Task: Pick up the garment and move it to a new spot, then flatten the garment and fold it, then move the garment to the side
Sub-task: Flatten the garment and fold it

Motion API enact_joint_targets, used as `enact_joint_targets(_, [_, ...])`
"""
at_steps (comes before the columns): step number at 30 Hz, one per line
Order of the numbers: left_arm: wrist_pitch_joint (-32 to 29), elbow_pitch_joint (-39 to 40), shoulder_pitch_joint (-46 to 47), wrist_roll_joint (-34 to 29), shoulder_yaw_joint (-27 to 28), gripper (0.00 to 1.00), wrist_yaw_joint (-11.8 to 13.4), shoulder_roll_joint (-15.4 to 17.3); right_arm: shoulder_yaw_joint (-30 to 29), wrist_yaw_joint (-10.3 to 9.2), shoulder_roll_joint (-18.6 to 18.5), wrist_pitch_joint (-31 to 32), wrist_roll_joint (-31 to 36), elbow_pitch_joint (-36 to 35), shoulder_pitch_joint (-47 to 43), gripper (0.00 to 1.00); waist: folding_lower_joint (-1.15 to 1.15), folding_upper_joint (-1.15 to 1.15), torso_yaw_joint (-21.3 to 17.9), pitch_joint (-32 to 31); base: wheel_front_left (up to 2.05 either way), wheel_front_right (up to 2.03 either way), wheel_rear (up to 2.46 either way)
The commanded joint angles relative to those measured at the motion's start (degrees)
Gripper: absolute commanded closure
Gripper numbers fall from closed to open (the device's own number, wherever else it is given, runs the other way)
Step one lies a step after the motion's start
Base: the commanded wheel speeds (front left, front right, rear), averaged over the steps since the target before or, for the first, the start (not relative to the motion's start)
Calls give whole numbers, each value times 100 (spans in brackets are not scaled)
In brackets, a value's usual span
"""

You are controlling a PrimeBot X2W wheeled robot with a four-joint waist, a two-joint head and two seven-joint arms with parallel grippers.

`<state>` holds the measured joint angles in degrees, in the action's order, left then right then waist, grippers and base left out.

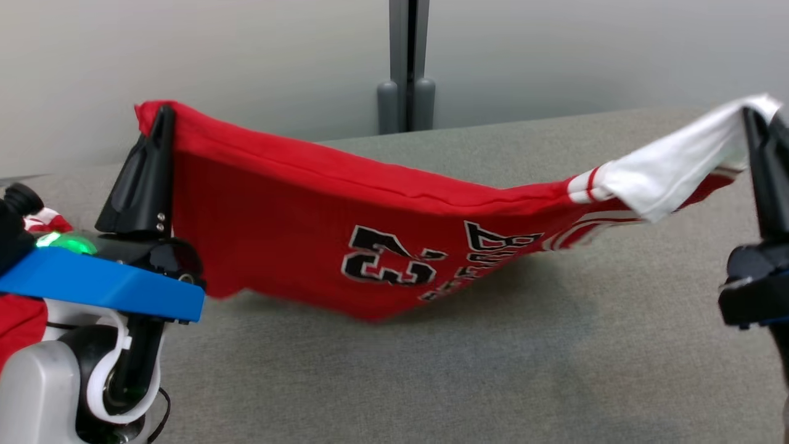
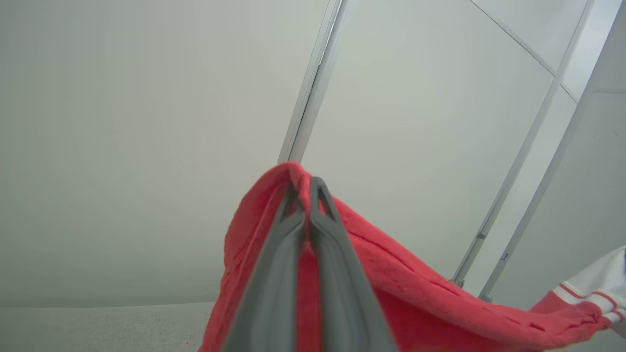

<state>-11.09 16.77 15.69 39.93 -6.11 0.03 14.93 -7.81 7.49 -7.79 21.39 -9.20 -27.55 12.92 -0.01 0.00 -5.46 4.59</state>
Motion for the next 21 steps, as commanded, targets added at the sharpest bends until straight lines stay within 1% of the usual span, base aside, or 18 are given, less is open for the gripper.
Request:
enact_joint_targets(1, [-128,99,100,35,11,100,59,52,-1,1,-75,66,-51,-46,196,100,1,0,-15,58,0,0,0])
enact_joint_targets(3, [-323,327,177,119,7,100,148,46,-26,1,-228,194,-142,31,463,100,1,0,-38,203,0,0,0])
enact_joint_targets(6, [-496,405,322,146,12,100,276,46,35,1,-375,320,-383,378,934,100,1,0,-65,563,0,0,0])
enact_joint_targets(7, [-554,327,496,164,34,100,331,39,187,1,-477,358,-613,708,1320,100,1,0,-80,927,0,0,0])
enact_joint_targets(10, [-568,-2,928,56,130,100,380,137,461,1,-592,230,-851,1303,2072,100,1,0,-98,1562,0,0,0])
enact_joint_targets(11, [-568,-2,928,56,130,100,380,137,461,1,-592,230,-851,1303,2072,100,1,0,-98,1562,0,0,0])
enact_joint_targets(15, [-529,-639,1769,-240,225,100,374,402,900,1,-689,-265,-894,2278,3347,100,1,0,-203,2389,0,0,0])
enact_joint_targets(18, [-362,-1151,2572,-463,286,100,330,560,1170,1,-812,-853,-760,3061,4375,100,1,0,-208,2784,0,0,0])
enact_joint_targets(21, [-59,-1546,3418,-650,294,100,305,588,1128,1,-856,-1550,-467,3757,5350,100,1,0,-150,3006,0,0,0])
